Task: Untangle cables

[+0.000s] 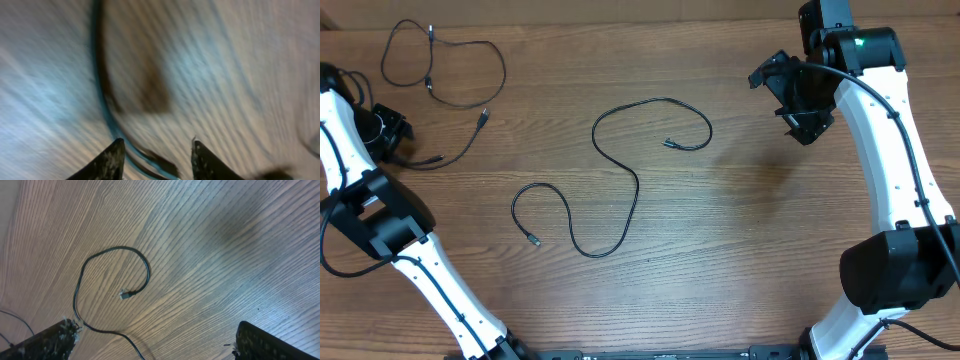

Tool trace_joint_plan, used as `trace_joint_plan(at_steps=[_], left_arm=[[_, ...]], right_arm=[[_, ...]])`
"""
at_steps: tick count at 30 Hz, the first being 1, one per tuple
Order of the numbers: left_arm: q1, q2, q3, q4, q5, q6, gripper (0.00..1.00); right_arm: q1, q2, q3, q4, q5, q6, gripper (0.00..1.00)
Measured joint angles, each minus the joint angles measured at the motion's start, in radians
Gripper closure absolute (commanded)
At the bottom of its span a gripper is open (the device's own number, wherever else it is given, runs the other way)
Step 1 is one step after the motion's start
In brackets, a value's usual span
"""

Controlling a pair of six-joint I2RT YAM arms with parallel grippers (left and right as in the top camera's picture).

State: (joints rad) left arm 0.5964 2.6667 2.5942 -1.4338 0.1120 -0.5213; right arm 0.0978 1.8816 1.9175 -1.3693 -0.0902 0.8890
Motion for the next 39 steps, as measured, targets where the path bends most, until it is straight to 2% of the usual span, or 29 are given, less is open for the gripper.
trace_joint_plan(at_steps=[5,10,11,14,15,21,26,27,30,33,36,39], left_arm=[[-0.006,0.0,-0.015,0.024,-0.129,0.0,0.56],[-0.003,-0.001,-0.101,0.082,-0.179,0.0,0.59],[-0.001,-0.006,-0.115,0.095,-0.184,0.0,0.64],[0.0,-0.025,-0.155,0.128,-0.19,0.004,0.92],[0.0,-0.027,-0.162,0.133,-0.188,0.005,0.96],[0.0,-0.03,-0.169,0.134,-0.187,-0.005,0.96],[0.008,-0.032,-0.167,0.113,-0.129,-0.069,0.96],[0.012,-0.032,-0.163,0.103,-0.119,-0.076,0.92],[0.02,-0.032,-0.113,0.041,-0.084,-0.092,0.43],[0.023,-0.032,-0.025,0.002,-0.07,-0.093,0.14],[0.023,-0.032,0.097,-0.059,-0.045,-0.083,0.02],[0.023,-0.033,0.186,-0.124,0.044,-0.066,0.02]], right_arm=[[0.0,0.0,0.0,0.003,0.0,0.0,0.0],[0.0,0.0,0.0,0.016,0.0,-0.001,0.0],[0.0,0.0,0.0,0.016,0.0,0.0,0.0],[0.0,0.0,0.0,0.018,0.0,0.0,0.0],[0.0,0.0,0.0,0.019,0.0,0.0,0.0],[0.0,0.0,0.0,0.022,0.0,0.0,0.0],[0.0,0.0,0.0,0.021,0.0,0.0,0.0],[0.0,0.0,0.0,0.021,0.0,0.0,0.0],[0.0,0.0,0.0,0.015,0.0,-0.001,0.0],[0.0,0.0,0.0,0.014,0.0,0.0,0.0],[0.0,0.0,0.0,0.014,-0.008,0.0,0.0],[0.0,0.0,0.0,0.016,-0.013,0.0,0.0]])
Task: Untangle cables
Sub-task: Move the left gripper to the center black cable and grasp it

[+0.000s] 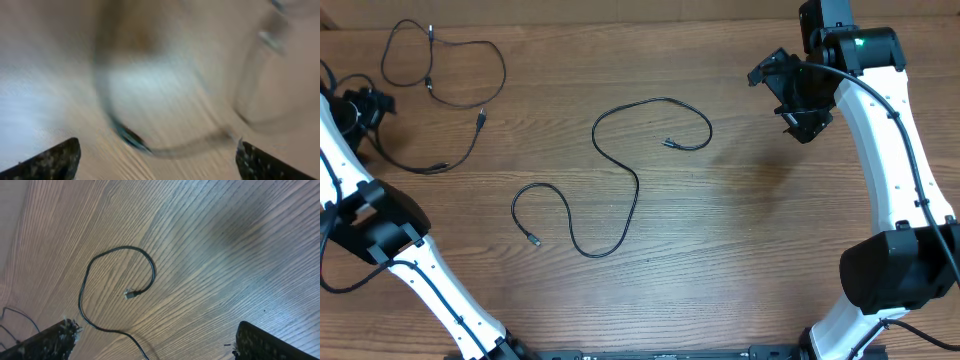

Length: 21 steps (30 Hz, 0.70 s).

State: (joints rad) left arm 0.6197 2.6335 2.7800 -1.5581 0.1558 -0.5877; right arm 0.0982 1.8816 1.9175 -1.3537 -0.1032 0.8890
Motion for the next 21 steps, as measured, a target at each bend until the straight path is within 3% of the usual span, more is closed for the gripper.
trace_joint_plan(at_steps=[3,7,9,11,21], left_arm=[[-0.011,-0.001,0.018,-0.024,0.272,0.126,0.01],[-0.093,-0.001,0.018,-0.08,0.462,0.296,0.03],[-0.17,-0.001,0.017,-0.121,0.464,0.35,0.1],[-0.267,0.0,0.014,-0.125,0.446,0.387,0.1],[-0.68,-0.001,-0.011,-0.126,0.354,0.436,0.0]], right_arm=[[0.0,0.0,0.0,0.013,-0.002,0.0,0.0],[0.0,0.0,0.0,0.019,0.0,0.0,0.0],[0.0,0.0,0.0,0.019,0.016,0.0,0.0],[0.0,0.0,0.0,0.019,0.064,0.0,0.0],[-0.093,0.0,0.0,-0.014,0.243,-0.003,0.0]])
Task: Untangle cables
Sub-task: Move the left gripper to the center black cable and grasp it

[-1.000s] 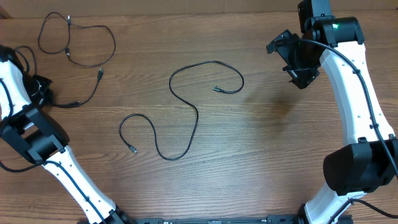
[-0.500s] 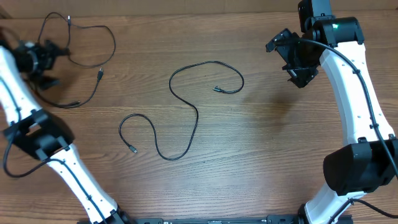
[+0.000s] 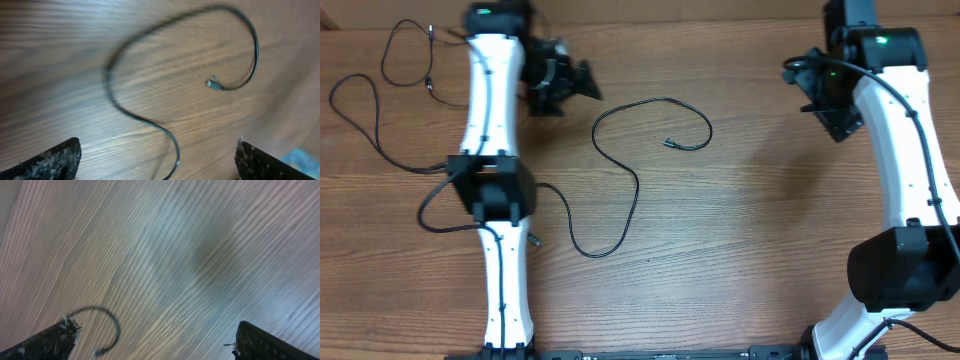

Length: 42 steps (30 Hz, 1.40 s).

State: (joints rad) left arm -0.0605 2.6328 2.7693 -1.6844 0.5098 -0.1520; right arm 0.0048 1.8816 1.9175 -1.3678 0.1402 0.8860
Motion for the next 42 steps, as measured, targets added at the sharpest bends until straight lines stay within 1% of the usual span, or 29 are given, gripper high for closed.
trace_joint_plan(at_steps=[2,5,6,9,12,13,15,18,20,23,25,28,30,31,33,36,37,38,39,42], left_arm=[[-0.043,-0.008,-0.01,0.0,-0.011,0.002,0.0],[-0.094,-0.066,-0.066,0.001,-0.043,0.002,0.0],[-0.121,-0.145,-0.117,-0.006,-0.075,-0.002,0.0],[-0.167,-0.304,-0.251,-0.003,-0.134,-0.032,0.0],[-0.238,-0.409,-0.33,-0.005,-0.205,-0.08,0.0],[-0.294,-0.438,-0.371,0.004,-0.255,-0.123,0.0],[-0.335,-0.443,-0.407,0.016,-0.294,-0.163,0.0],[-0.413,-0.433,-0.513,0.091,-0.369,-0.249,0.01],[-0.447,-0.422,-0.6,0.174,-0.405,-0.295,0.06],[-0.472,-0.417,-0.721,0.268,-0.436,-0.34,0.08],[-0.475,-0.417,-0.787,0.299,-0.447,-0.364,0.14],[-0.47,-0.416,-0.874,0.366,-0.459,-0.39,0.17],[-0.461,-0.416,-0.923,0.422,-0.466,-0.399,0.27],[-0.457,-0.416,-0.935,0.431,-0.467,-0.405,0.34],[-0.446,-0.416,-0.967,0.47,-0.473,-0.413,0.41],[-0.435,-0.416,-1.011,0.538,-0.478,-0.42,0.44],[-0.431,-0.416,-1.023,0.556,-0.48,-0.42,0.5],[-0.428,-0.416,-1.036,0.571,-0.481,-0.421,0.6],[-0.426,-0.416,-1.052,0.582,-0.482,-0.427,0.65],[-0.426,-0.416,-1.081,0.592,-0.485,-0.424,0.74]], right_arm=[[-0.03,0.0,0.0,-0.002,0.016,0.0,0.0],[-0.06,0.0,0.0,-0.003,0.027,0.0,0.0],[-0.076,0.0,0.0,-0.003,0.034,0.0,0.0],[-0.076,0.0,0.0,-0.003,0.037,0.0,0.0],[-0.075,0.0,0.0,-0.003,0.037,0.0,0.0],[-0.075,0.0,0.0,-0.003,0.04,0.0,0.0],[-0.075,0.0,0.0,-0.003,0.04,0.0,0.0],[-0.075,0.0,0.0,-0.003,0.042,0.0,0.0],[-0.075,0.0,0.0,-0.002,0.043,0.0,0.0],[-0.075,0.0,0.0,-0.003,0.043,0.0,0.0],[-0.075,0.0,0.0,-0.002,0.043,-0.001,0.0],[-0.075,0.0,0.0,-0.002,0.043,0.0,0.0],[-0.075,0.0,0.0,-0.003,0.043,0.0,0.0],[-0.075,0.0,0.0,-0.003,0.043,0.0,0.0],[-0.075,0.0,0.0,-0.003,0.043,0.0,0.0],[-0.075,0.0,0.0,-0.003,0.043,0.0,0.0],[-0.075,0.0,0.0,-0.002,0.043,0.0,0.0],[-0.075,0.0,0.0,-0.003,0.043,0.0,0.0],[-0.075,0.0,0.0,-0.003,0.043,0.0,0.0],[-0.075,0.0,0.0,-0.003,0.043,-0.001,0.0]])
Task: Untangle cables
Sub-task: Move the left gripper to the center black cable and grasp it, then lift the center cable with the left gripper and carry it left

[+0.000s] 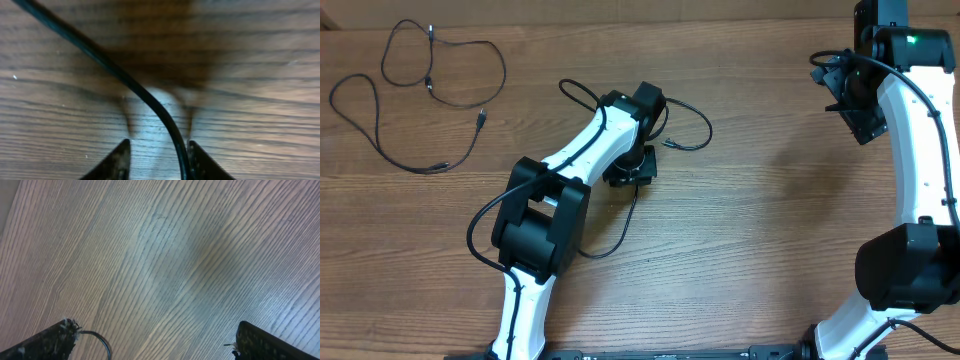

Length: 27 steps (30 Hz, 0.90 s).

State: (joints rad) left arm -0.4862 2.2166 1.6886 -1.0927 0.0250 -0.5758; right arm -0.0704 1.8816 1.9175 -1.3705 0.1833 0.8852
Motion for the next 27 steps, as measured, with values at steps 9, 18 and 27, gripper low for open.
trace_joint_plan(at_steps=[9,18,27], left_arm=[[0.0,0.0,-0.007,-0.024,0.0,-0.002,0.96],[0.047,-0.061,0.488,-0.291,-0.01,0.051,0.96],[0.15,-0.37,0.757,-0.233,0.066,0.035,0.95]], right_arm=[[0.0,0.0,0.0,0.0,0.0,0.0,0.0],[0.0,0.0,0.0,0.001,0.0,0.0,0.0],[0.0,0.0,0.0,0.0,0.0,0.0,0.0]])
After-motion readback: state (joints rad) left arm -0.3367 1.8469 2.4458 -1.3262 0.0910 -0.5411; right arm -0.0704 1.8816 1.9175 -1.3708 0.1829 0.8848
